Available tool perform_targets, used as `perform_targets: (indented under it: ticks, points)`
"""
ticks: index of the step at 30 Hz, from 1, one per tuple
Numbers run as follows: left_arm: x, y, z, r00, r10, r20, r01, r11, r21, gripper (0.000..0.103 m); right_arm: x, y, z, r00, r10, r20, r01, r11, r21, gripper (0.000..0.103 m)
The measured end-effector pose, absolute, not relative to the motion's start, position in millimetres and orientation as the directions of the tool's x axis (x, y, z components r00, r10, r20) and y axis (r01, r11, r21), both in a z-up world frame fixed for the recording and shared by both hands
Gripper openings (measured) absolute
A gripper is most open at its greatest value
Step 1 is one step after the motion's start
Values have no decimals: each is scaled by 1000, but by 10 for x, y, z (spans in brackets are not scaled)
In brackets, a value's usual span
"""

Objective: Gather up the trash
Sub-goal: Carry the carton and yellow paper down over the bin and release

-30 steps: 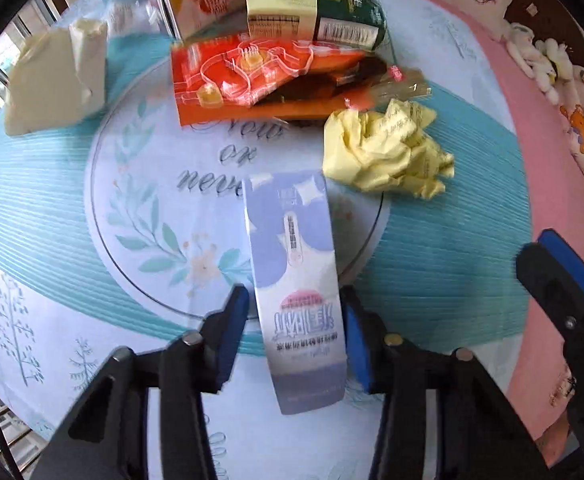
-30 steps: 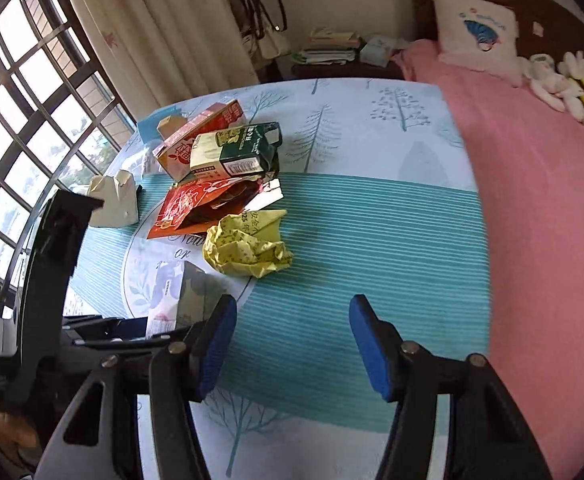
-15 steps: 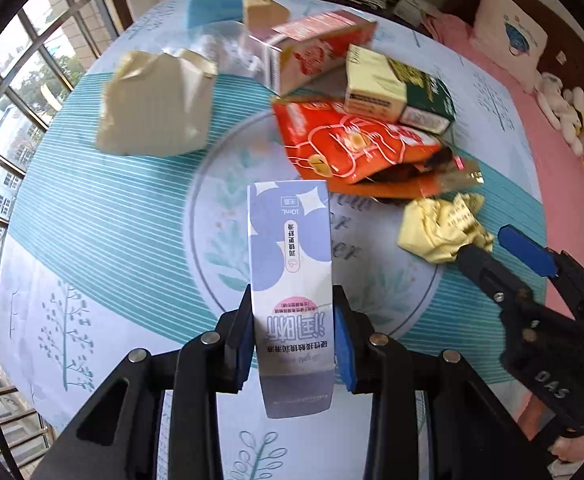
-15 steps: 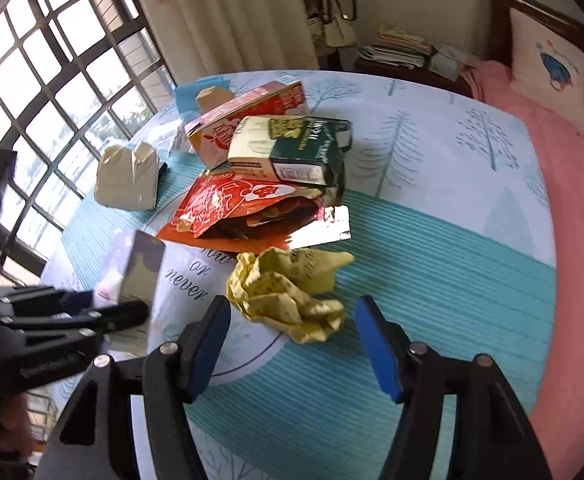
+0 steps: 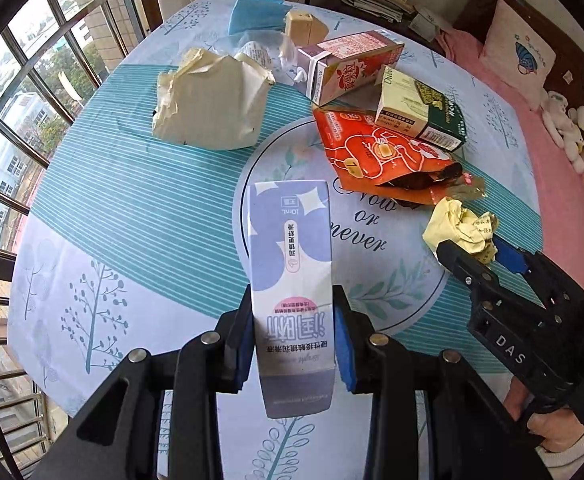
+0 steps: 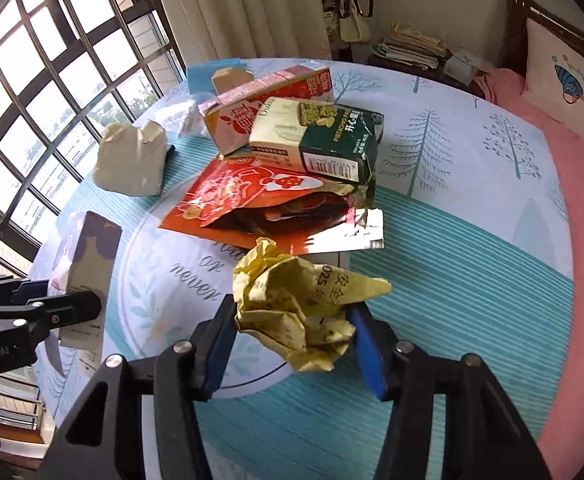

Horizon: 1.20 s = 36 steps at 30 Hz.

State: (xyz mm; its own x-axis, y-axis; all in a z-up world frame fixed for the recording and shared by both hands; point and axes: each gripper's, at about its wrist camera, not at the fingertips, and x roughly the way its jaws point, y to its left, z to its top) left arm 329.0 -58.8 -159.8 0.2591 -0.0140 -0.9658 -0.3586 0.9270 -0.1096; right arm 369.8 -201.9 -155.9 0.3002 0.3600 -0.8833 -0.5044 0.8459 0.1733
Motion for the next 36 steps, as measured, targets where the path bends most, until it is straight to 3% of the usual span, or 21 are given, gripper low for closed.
perform_targets:
  ticks: [10, 23, 36]
  points:
    - [2818, -460, -1113, 328, -41, -944, -219, 969, -118, 32, 3050, -2100, -932, 368, 408, -836, -412, 877, 247, 54]
    - [1653, -58, -480, 434, -159, -887, 119, 986, -119, 32, 1313, -1652, -180, 545, 311, -778, -191, 950, 246, 54]
    - [657, 126, -770, 346, -242, -906, 283, 948, -145, 32, 122, -1341, -283, 544, 213, -811, -43, 973, 227, 54]
